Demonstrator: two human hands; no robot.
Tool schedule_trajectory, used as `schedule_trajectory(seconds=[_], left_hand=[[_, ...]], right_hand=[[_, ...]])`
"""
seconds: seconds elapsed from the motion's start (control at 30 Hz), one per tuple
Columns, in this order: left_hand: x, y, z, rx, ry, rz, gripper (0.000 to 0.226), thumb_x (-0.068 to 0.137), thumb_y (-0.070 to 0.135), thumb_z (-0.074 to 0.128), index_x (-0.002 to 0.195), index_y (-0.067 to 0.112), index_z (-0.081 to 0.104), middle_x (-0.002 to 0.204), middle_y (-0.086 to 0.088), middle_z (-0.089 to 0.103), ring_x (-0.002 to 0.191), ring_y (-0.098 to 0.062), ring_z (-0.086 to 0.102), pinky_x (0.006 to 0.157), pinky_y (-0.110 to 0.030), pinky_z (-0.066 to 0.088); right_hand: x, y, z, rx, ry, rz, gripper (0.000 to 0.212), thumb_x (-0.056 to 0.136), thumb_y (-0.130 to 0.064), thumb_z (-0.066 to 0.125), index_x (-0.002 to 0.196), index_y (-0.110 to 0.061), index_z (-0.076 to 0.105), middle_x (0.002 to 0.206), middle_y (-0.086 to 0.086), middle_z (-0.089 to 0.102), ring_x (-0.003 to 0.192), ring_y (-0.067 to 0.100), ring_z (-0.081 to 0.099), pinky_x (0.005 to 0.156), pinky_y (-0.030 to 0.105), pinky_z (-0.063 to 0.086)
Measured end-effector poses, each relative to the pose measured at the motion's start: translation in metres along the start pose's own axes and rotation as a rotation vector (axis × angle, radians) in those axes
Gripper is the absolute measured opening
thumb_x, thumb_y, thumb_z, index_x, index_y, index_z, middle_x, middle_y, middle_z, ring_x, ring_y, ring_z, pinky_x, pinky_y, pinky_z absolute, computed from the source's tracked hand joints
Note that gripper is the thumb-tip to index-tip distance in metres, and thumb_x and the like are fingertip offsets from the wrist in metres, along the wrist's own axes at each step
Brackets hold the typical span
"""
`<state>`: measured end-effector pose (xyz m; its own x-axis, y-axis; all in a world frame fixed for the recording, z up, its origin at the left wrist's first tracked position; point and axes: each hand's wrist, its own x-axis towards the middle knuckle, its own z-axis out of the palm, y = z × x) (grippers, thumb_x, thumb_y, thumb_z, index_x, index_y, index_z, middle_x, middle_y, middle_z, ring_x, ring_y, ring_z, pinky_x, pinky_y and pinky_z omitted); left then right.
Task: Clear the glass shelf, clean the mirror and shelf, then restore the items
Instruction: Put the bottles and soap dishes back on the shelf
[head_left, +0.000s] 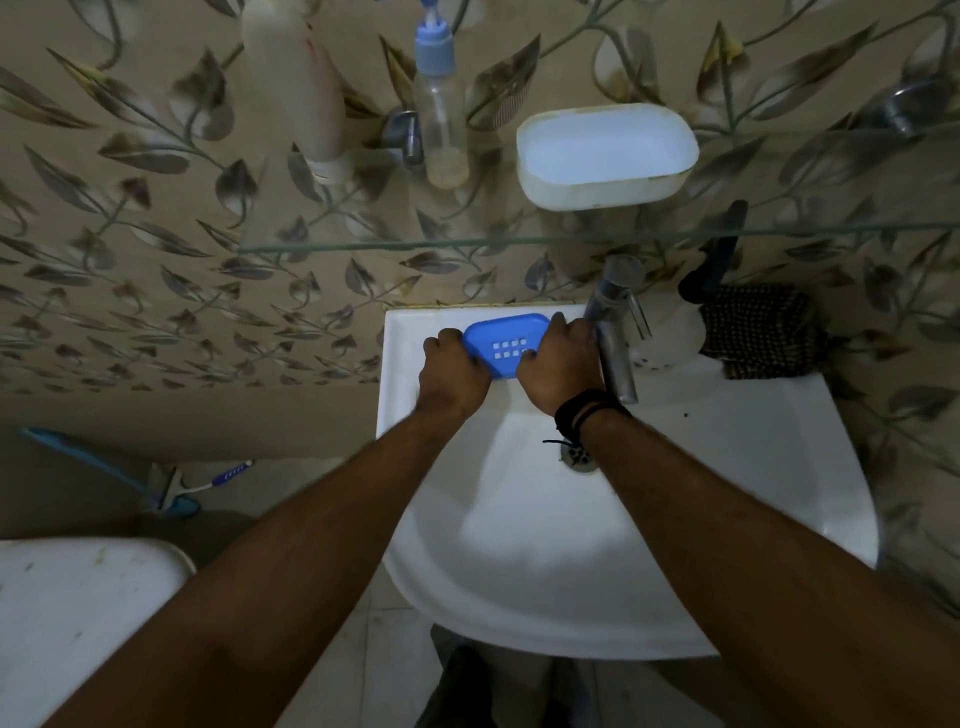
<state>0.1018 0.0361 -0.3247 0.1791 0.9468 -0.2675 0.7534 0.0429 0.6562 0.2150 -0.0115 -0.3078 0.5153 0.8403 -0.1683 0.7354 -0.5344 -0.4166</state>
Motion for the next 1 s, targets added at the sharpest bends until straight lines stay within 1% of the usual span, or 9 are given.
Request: schedule_trajectory(seconds=[0.1, 0.17, 0.37, 0.47, 0.53, 0.63, 0.8, 0.87, 1.0], left_hand=[[-0.011, -0.006, -0.003, -0.013, 0.002, -0.023, 0.037, 0.092, 0.013, 0.056, 0.127, 0.004, 0.046, 0.121, -0.018, 0.046, 0.093, -0.035, 0.061, 0.08, -0.049, 0.057], [-0.02, -0.01, -0.004, -0.012, 0.007, -0.032, 0.038, 0.092, 0.013, 0.055, 0.128, 0.006, 0.046, 0.12, -0.018, 0.045, 0.09, -0.037, 0.061, 0.078, -0.05, 0.057], [-0.06, -0.017, -0.004, -0.038, 0.019, -0.057, 0.04, 0.091, 0.012, 0.052, 0.13, 0.009, 0.044, 0.119, -0.016, 0.042, 0.092, -0.039, 0.06, 0.077, -0.051, 0.058], [-0.087, -0.02, -0.002, -0.056, 0.039, -0.071, 0.039, 0.091, 0.012, 0.052, 0.129, 0.012, 0.043, 0.111, -0.01, 0.04, 0.088, -0.036, 0.061, 0.075, -0.05, 0.059], [-0.104, -0.019, 0.0, -0.074, 0.058, -0.07, 0.041, 0.09, 0.013, 0.053, 0.13, 0.015, 0.043, 0.109, -0.009, 0.039, 0.087, -0.035, 0.06, 0.074, -0.05, 0.059], [-0.127, -0.009, -0.001, -0.107, 0.105, -0.041, 0.04, 0.09, 0.013, 0.052, 0.129, 0.015, 0.044, 0.113, -0.01, 0.038, 0.082, -0.031, 0.059, 0.072, -0.048, 0.06], [-0.154, 0.029, -0.007, -0.123, 0.167, 0.058, 0.038, 0.091, 0.017, 0.053, 0.128, 0.011, 0.046, 0.113, -0.009, 0.037, 0.086, -0.035, 0.061, 0.074, -0.049, 0.059], [-0.162, 0.05, -0.011, -0.131, 0.175, 0.1, 0.039, 0.091, 0.019, 0.052, 0.128, 0.01, 0.046, 0.114, -0.008, 0.038, 0.091, -0.036, 0.06, 0.077, -0.049, 0.058], [-0.171, 0.093, -0.02, -0.112, 0.193, 0.195, 0.041, 0.089, 0.023, 0.051, 0.127, 0.008, 0.05, 0.12, -0.01, 0.043, 0.095, -0.037, 0.061, 0.082, -0.051, 0.056]], right_hand=[[-0.008, 0.0, -0.001, 0.042, -0.054, 0.012, 0.043, 0.091, -0.025, 0.053, 0.125, 0.001, 0.046, 0.131, 0.021, 0.042, 0.118, 0.037, 0.047, 0.102, 0.038, 0.038], [-0.017, 0.001, 0.0, 0.082, -0.093, 0.018, 0.037, 0.091, -0.023, 0.053, 0.121, -0.001, 0.049, 0.13, 0.019, 0.041, 0.116, 0.036, 0.05, 0.1, 0.038, 0.042], [-0.057, 0.014, -0.005, 0.134, -0.145, -0.019, 0.032, 0.089, -0.015, 0.051, 0.118, 0.0, 0.051, 0.126, 0.017, 0.04, 0.11, 0.036, 0.053, 0.095, 0.035, 0.044], [-0.081, 0.022, -0.014, 0.115, -0.137, -0.064, 0.03, 0.088, -0.013, 0.051, 0.115, 0.001, 0.053, 0.122, 0.018, 0.044, 0.109, 0.036, 0.052, 0.094, 0.035, 0.045], [-0.097, 0.028, -0.022, 0.097, -0.109, -0.12, 0.028, 0.088, -0.012, 0.051, 0.111, 0.003, 0.055, 0.116, 0.019, 0.048, 0.11, 0.036, 0.051, 0.094, 0.037, 0.043], [-0.117, 0.036, -0.04, 0.115, -0.053, -0.165, 0.025, 0.088, -0.013, 0.051, 0.108, 0.001, 0.056, 0.106, 0.017, 0.047, 0.107, 0.036, 0.052, 0.093, 0.036, 0.042], [-0.131, 0.05, -0.086, 0.118, 0.078, -0.177, 0.027, 0.088, -0.015, 0.052, 0.11, -0.002, 0.058, 0.119, 0.017, 0.047, 0.101, 0.038, 0.057, 0.085, 0.034, 0.044], [-0.132, 0.056, -0.109, 0.099, 0.141, -0.195, 0.028, 0.086, -0.014, 0.053, 0.11, -0.001, 0.059, 0.119, 0.019, 0.049, 0.101, 0.039, 0.057, 0.088, 0.035, 0.044], [-0.129, 0.068, -0.159, 0.123, 0.232, -0.173, 0.036, 0.086, -0.014, 0.054, 0.119, -0.001, 0.062, 0.129, 0.021, 0.052, 0.112, 0.038, 0.057, 0.092, 0.035, 0.045]])
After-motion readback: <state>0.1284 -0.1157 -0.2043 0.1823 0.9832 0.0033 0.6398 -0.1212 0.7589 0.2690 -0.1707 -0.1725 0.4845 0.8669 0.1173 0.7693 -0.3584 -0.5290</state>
